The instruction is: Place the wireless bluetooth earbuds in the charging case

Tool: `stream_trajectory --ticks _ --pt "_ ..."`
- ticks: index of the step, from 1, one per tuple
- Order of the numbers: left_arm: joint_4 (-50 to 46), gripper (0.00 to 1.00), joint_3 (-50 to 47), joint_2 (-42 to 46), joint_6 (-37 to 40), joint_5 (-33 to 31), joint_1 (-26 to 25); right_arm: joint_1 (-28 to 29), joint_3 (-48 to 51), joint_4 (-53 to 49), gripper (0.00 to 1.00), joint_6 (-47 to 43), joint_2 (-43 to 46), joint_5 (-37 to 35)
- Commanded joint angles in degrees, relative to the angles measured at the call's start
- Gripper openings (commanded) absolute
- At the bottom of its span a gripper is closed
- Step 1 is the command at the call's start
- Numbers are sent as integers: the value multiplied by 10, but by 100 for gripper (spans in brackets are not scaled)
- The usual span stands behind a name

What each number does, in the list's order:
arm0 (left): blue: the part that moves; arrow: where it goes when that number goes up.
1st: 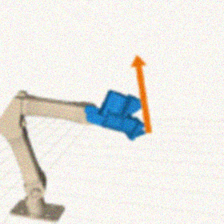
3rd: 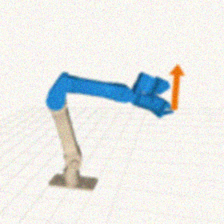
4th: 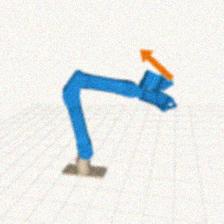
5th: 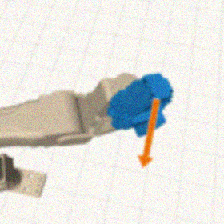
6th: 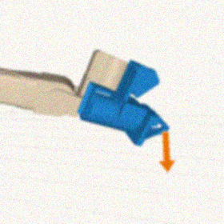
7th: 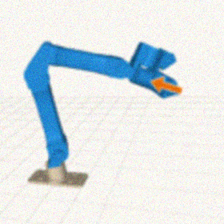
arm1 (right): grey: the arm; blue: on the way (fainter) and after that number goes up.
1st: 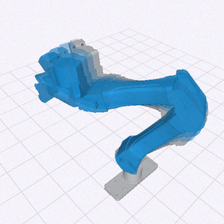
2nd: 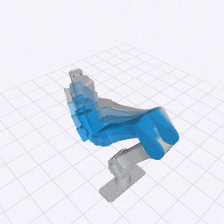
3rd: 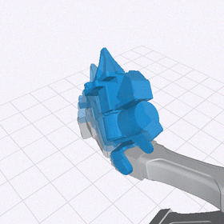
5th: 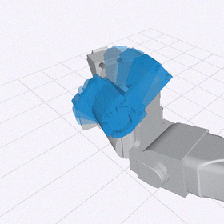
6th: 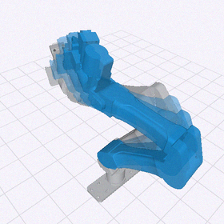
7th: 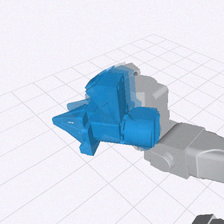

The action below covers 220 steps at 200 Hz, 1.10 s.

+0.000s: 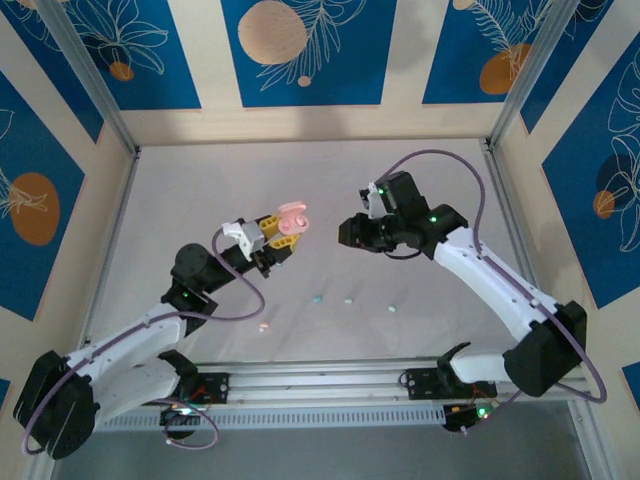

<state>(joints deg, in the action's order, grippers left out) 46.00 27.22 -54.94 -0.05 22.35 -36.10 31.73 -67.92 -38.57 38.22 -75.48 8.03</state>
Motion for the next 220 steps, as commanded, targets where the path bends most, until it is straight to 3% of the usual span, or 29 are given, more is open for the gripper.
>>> stream_trajectory --ticks 1,122,184,220 --pt "4 24 1 31 -4 25 -7 6 11 7 34 17 -18 35" --pt "-67 25 73 44 42 162 -6 -22 34 25 34 19 -16 48" --pt "-99 25 89 45 64 164 -5 -25 32 29 34 21 -21 57" --pt "-116 24 85 46 71 119 -4 -25 32 27 34 19 -22 60"
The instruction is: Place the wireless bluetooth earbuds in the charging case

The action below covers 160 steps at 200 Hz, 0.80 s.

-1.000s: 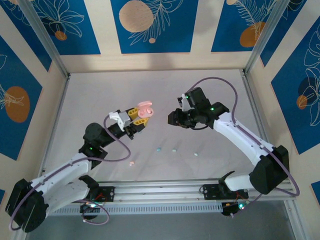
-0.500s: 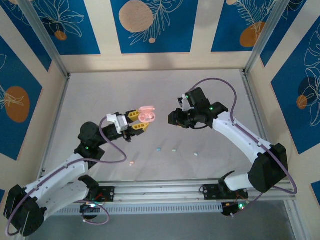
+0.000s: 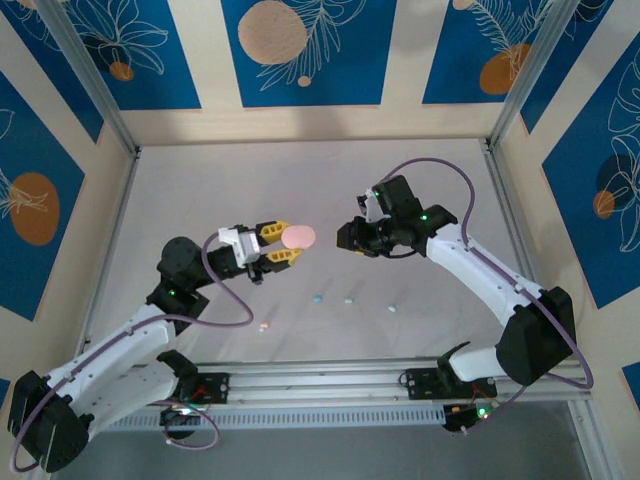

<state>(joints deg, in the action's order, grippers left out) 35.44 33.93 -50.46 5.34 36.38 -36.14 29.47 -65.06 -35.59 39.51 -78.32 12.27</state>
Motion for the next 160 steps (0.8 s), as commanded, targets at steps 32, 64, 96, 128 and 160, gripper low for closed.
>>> stream_trajectory --ticks 32,64,96,128,160 --pt "-23 25 22 -20 -73 -110 5 6 6 -5 34 9 0 22" --pt "-27 26 18 -50 -161 -121 13 28 2 11 34 -13 31 1" --pt "-21 26 13 -66 -215 -106 19 34 26 72 34 -59 108 -23" --pt "12 25 9 -82 -249 -68 26 34 39 133 35 -128 160 23" --pt "44 25 9 -95 -261 -43 27 45 15 134 42 -182 150 100"
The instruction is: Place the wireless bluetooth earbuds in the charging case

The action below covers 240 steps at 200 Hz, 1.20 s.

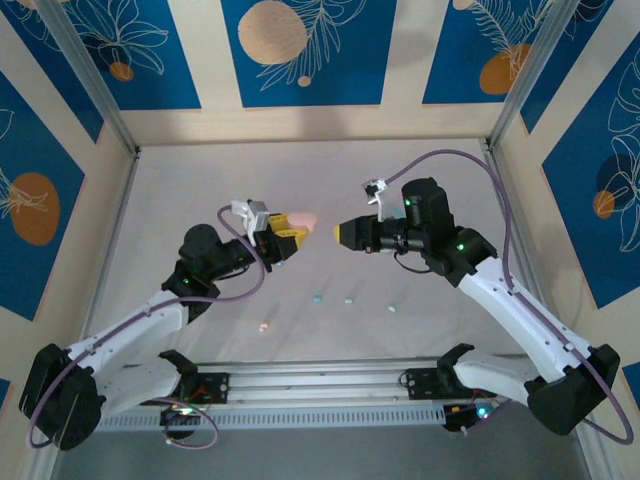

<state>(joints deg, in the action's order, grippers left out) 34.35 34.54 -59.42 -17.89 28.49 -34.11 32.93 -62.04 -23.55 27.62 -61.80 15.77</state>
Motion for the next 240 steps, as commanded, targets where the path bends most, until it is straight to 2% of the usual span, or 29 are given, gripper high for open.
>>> stream_trajectory --ticks 1,23,83,158,240 --pt "56 25 3 -6 -29 36 6 10 -17 13 42 -64 -15 66" --pt "66 24 5 -15 -33 50 6 17 -40 4 48 -71 -39 71" --pt "64 24 12 -22 -36 62 7 19 -55 30 50 -64 -61 104" --pt "90 23 15 -23 -45 103 6 18 -70 16 49 -44 -84 19" --pt "99 22 8 -23 -39 116 6 7 -89 32 49 -12 -101 19"
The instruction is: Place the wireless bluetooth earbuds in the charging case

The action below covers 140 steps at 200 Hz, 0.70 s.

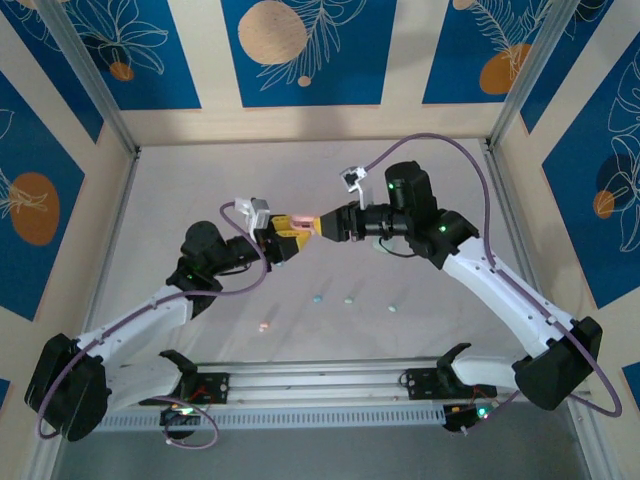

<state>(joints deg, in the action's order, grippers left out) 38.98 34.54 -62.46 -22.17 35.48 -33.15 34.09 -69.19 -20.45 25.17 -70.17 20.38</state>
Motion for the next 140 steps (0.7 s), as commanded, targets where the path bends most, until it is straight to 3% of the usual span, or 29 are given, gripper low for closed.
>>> stream_trajectory --ticks 1,84,116,140 --pt "52 22 9 7 4 47 -3 -5 -18 0 49 12 -17 -27" --pt "36 23 4 15 28 26 -3 -8 -39 -26 50 25 -22 -39" --pt "-10 23 0 24 62 -39 -3 -9 -45 -37 53 34 2 -12" --pt "-22 23 -9 33 87 -78 -2 -14 -44 -81 55 42 29 -58"
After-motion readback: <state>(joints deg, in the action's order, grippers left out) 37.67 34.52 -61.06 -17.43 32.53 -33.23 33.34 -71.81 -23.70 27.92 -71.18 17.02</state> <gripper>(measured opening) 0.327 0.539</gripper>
